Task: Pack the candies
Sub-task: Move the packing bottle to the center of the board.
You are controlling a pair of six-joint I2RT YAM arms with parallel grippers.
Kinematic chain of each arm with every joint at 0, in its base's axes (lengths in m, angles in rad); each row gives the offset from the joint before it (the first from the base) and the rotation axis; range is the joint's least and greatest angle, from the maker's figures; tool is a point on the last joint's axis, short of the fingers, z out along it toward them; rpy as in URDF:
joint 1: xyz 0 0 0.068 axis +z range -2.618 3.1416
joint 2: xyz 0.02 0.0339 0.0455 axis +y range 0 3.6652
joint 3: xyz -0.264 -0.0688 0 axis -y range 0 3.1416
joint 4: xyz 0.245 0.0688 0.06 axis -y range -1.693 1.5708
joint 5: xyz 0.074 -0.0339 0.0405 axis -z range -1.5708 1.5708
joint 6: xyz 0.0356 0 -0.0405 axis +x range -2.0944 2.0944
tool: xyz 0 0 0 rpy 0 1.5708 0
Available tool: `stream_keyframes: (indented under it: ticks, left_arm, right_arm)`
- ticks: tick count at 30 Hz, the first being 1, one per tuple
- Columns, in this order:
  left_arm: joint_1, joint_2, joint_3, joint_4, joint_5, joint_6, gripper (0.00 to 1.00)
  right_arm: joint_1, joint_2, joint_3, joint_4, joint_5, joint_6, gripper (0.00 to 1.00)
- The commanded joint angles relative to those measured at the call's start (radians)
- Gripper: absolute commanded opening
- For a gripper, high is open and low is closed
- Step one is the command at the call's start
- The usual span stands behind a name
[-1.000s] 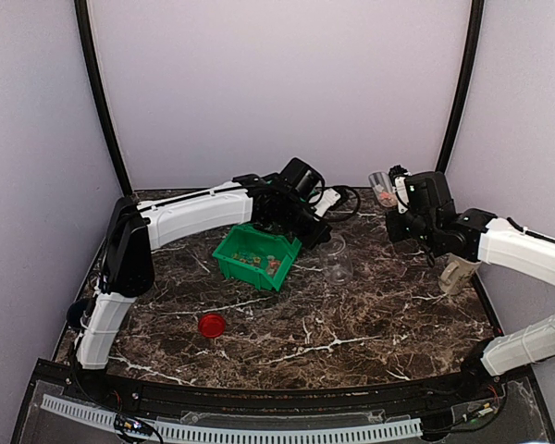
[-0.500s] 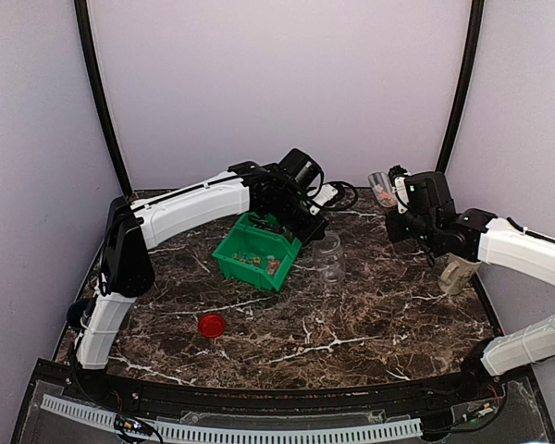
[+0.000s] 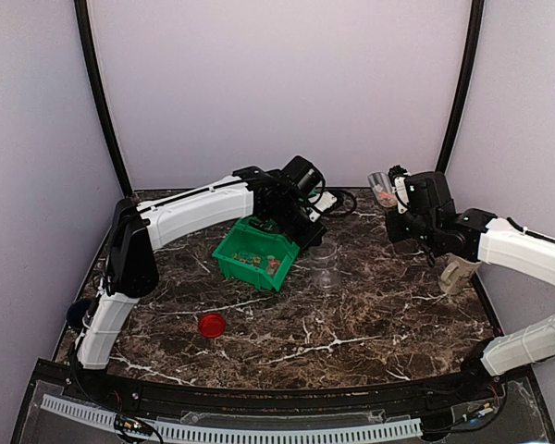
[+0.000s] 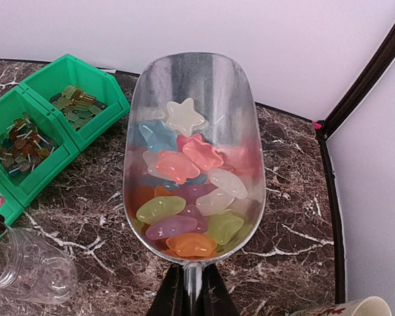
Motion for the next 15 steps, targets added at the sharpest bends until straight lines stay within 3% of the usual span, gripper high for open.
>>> stream_keyframes:
  ticks: [1, 15]
  left_arm:
    - [-0.004, 0.000, 0.023, -0.031, -0.014, 0.004, 0.01]
    - [-0.006, 0.011, 0.025, 0.002, -0.009, -0.014, 0.25]
  right_arm:
    - [-0.007, 0.001, 0.018, 0.040, -0.002, 0.010, 0.00]
    - [-0.008, -0.009, 0.012, 0.035, -0.005, 0.010, 0.00]
